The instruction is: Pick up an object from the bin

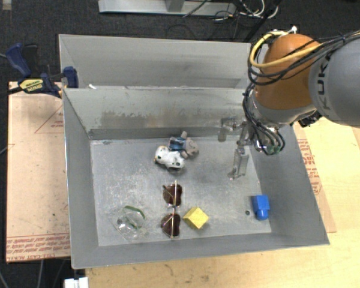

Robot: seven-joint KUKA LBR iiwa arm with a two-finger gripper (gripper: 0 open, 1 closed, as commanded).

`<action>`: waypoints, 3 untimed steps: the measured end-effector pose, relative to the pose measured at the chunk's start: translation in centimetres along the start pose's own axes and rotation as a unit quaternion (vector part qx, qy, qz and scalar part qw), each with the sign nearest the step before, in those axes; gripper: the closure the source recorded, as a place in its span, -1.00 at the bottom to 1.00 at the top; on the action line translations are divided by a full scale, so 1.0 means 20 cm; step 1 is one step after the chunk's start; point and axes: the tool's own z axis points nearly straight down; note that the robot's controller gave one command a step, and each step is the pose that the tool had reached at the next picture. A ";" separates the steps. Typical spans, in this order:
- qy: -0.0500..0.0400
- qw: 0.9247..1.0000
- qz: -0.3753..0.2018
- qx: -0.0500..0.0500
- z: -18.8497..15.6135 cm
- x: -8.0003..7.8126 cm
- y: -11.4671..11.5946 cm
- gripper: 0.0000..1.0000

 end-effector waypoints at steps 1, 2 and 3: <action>-0.004 1.000 0.000 0.000 -0.03 -0.01 0.00 -1.00; -0.007 1.000 -0.002 0.000 0.32 -0.11 0.27 -1.00; -0.003 1.000 -0.009 0.000 0.36 -0.14 0.38 -1.00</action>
Offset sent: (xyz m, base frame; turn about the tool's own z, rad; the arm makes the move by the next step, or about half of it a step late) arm 0.0246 0.0736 -0.0924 -0.0047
